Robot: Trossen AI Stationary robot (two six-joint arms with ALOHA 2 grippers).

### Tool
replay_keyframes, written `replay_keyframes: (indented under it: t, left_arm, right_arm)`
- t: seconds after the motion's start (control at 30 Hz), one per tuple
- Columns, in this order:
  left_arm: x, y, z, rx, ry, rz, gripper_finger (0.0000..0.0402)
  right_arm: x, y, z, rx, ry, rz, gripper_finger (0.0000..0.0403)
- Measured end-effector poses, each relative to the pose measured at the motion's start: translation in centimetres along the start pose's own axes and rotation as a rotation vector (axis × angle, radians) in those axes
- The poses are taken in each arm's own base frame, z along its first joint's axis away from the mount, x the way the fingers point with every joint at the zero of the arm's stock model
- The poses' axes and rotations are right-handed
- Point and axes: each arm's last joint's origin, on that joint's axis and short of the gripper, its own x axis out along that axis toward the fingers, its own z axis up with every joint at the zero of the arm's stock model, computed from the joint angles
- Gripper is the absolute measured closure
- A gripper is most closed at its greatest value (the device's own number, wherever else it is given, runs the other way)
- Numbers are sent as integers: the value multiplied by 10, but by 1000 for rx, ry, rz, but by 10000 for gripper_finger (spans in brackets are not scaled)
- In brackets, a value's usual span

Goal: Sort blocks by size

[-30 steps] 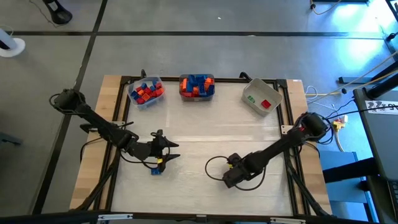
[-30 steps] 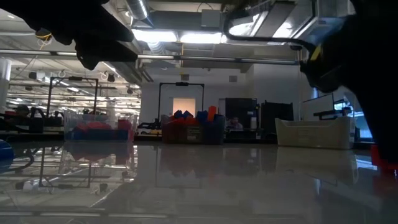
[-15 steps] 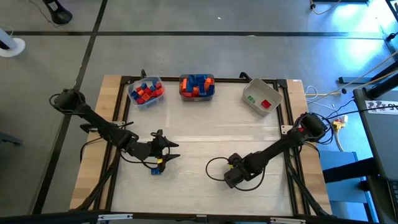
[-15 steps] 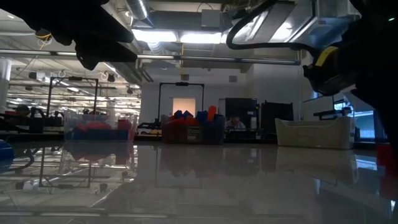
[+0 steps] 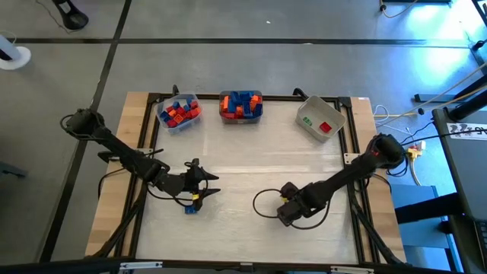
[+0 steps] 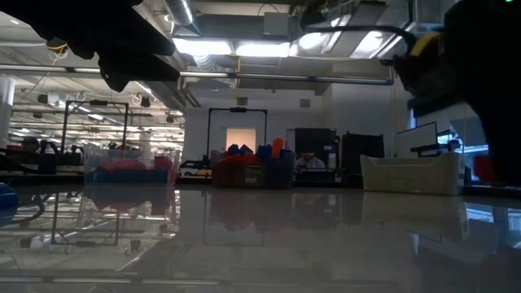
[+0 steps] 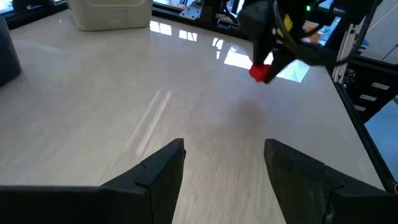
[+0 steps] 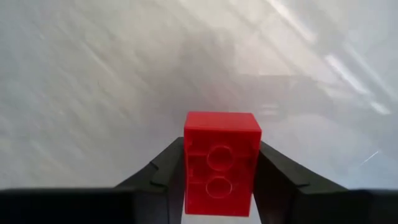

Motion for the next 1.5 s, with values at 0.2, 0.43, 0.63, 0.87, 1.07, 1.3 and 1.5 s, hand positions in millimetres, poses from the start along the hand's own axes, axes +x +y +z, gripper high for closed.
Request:
replay_keyframes:
  t: [0.2,0.43,0.63,0.87,1.07,1.3,1.5]
  left_arm:
    - [0,0,0,0,0,0,192]
    - [0,0,0,1,1,0,192]
    - [0,0,0,1,1,0,192]
    - [0,0,0,1,1,1,192]
    - [0,0,0,1,1,1,192]
    - [0,0,0,0,1,0,192]
    - [0,0,0,0,1,0,192]
  right_arm:
    - [-29,-12,16,-23,-74,-79,264]
    - [-62,-46,37,-8,-183,-242,262]
    - [-86,-84,59,29,-247,-419,264]
    - [-101,-121,101,71,-291,-513,264]
    - [-100,-156,139,120,-270,-555,264]
    - [-83,-201,169,203,-252,-590,259]
    - [-75,-232,182,281,-260,-622,222]
